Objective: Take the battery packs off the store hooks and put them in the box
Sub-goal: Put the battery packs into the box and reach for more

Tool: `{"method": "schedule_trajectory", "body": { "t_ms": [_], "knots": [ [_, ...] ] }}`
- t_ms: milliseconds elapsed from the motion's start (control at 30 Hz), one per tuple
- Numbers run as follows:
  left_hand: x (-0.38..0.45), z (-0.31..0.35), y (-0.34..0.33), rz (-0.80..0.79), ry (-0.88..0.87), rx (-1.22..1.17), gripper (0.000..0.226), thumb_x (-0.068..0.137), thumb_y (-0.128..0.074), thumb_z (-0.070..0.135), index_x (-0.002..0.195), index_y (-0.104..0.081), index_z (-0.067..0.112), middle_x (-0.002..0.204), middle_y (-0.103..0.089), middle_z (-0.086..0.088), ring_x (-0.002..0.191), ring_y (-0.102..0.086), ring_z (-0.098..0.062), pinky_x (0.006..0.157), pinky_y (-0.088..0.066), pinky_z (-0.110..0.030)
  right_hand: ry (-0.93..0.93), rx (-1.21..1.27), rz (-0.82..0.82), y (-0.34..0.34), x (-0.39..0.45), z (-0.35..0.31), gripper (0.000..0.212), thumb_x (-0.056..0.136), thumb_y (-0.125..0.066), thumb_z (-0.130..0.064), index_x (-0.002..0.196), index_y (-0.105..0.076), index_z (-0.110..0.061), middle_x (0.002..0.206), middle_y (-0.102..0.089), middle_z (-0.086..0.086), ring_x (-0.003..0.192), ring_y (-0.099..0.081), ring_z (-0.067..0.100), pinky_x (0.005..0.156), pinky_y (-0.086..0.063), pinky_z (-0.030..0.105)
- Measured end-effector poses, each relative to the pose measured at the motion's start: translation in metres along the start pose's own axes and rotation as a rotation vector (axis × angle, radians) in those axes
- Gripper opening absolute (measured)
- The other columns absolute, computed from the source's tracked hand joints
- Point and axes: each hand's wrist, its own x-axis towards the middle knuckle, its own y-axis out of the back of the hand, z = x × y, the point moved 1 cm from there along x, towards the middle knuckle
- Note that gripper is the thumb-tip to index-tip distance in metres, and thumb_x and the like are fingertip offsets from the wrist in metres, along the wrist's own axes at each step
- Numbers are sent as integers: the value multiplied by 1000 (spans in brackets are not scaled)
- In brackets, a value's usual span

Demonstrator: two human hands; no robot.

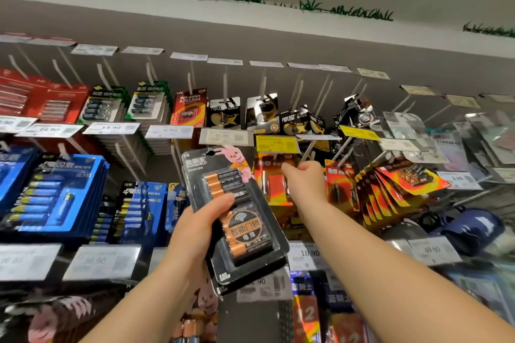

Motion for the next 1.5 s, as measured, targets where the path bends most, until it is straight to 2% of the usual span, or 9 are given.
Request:
{"method": "schedule_trajectory", "body": {
  "t_ms": [133,233,333,500,767,900,1100,1400,1500],
  "knots": [
    [-10,-3,-3,61,-6,-68,46,75,-75,29,117,-67,15,101,-76,-11,92,-74,-31,91,-55,-48,84,-69,-82,17,-46,-8,13,94,-54,-31,105,-54,-24,104,-52,-5,92,-52,12,70,-40,27],
    [-19,-4,-8,87,-20,-145,33,85,-70,25,117,-67,16,104,-75,-12,92,-73,-31,83,-57,-43,161,28,-348,35,-94,-21,3,95,-56,-30,97,-57,-27,100,-59,-11,91,-56,5,68,-42,21],
    [-34,-4,-11,108,-13,-156,38,86,-70,25,121,-66,12,106,-74,-15,94,-73,-33,77,-58,-41,127,45,-546,43,-127,-18,37,84,-71,-31,116,-53,-29,108,-61,-10,93,-64,6,72,-50,21],
    [-66,5,-15,95,26,-122,65,69,-82,35,127,-62,14,109,-74,-13,97,-73,-31,91,-56,-48,11,48,-526,52,-152,-17,41,78,-76,-37,113,-56,-28,108,-67,-5,96,-67,15,87,-55,41],
    [-144,12,16,193,-17,29,29,86,-70,27,115,-67,23,103,-76,-7,93,-74,-25,81,-57,-40,-44,78,-580,44,-223,-8,30,90,-65,-35,113,-54,-22,102,-64,-6,92,-63,8,75,-50,28],
    [-180,18,55,290,8,96,30,89,-68,26,118,-68,18,104,-76,-7,93,-74,-23,71,-58,-32,-128,175,-582,19,-265,-4,24,89,-66,-35,106,-56,-22,103,-66,-2,96,-65,16,90,-52,44],
    [-234,10,143,459,109,209,29,90,-69,32,116,-70,19,108,-75,-7,97,-73,-25,92,-56,-48,-321,206,-701,-38,-337,15,59,67,-65,-64,110,-61,-24,107,-68,-2,98,-66,21,89,-52,49],
    [-224,17,298,568,159,200,28,86,-74,33,110,-65,20,97,-75,0,79,-74,-11,62,-55,-23,-610,337,-686,-144,-389,45,11,90,-65,-13,100,-69,-9,93,-74,10,88,-69,31,75,-57,47],
    [-207,27,342,522,167,227,36,79,-79,37,109,-67,22,102,-75,-1,90,-73,-17,79,-57,-32,-564,342,-600,-188,-402,41,12,89,-66,-11,100,-69,-10,91,-72,8,89,-67,28,75,-50,40]
  ]
}}
